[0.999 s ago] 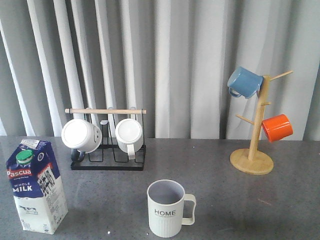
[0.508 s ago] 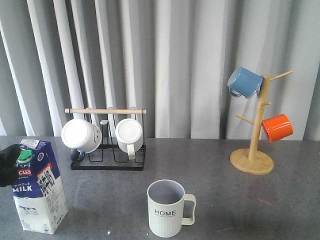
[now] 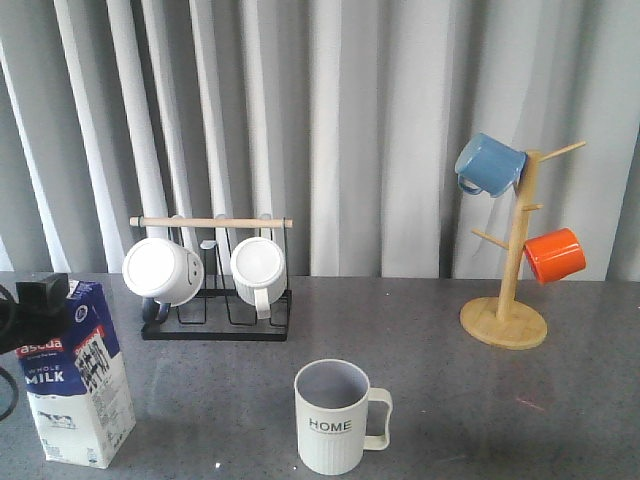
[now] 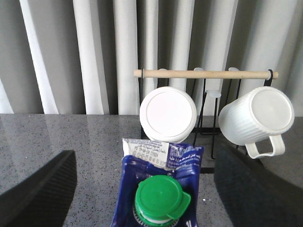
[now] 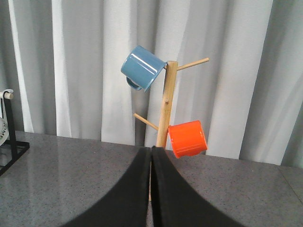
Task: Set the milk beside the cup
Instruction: 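Lower the left gripper onto the milk carton top and grasp it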
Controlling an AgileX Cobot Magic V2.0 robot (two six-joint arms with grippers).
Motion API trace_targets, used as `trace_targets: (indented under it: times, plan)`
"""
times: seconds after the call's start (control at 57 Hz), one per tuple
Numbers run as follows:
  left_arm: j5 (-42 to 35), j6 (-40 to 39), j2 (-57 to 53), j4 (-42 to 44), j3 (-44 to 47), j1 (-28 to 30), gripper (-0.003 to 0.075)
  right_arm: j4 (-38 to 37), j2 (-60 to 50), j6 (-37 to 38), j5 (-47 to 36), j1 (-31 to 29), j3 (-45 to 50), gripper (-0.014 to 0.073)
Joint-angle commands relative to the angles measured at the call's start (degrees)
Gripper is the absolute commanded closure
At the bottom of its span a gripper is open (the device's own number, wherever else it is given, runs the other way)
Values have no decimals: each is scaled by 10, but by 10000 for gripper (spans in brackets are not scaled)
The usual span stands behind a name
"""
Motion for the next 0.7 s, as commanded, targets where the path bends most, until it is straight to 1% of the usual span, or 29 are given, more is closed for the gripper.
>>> trace_targets:
  times: [0.0, 0.175, 0.684]
  plan:
    - [-65, 0, 0, -4, -20, -2, 143, -5, -7, 1, -42, -3, -20, 602]
    - [-94, -33, 22, -3, -20, -2, 143, -5, -7, 1, -42, -3, -20, 602]
    - [-98, -32, 76, -1, -20, -2, 144, -5, -7, 1, -42, -3, -20, 602]
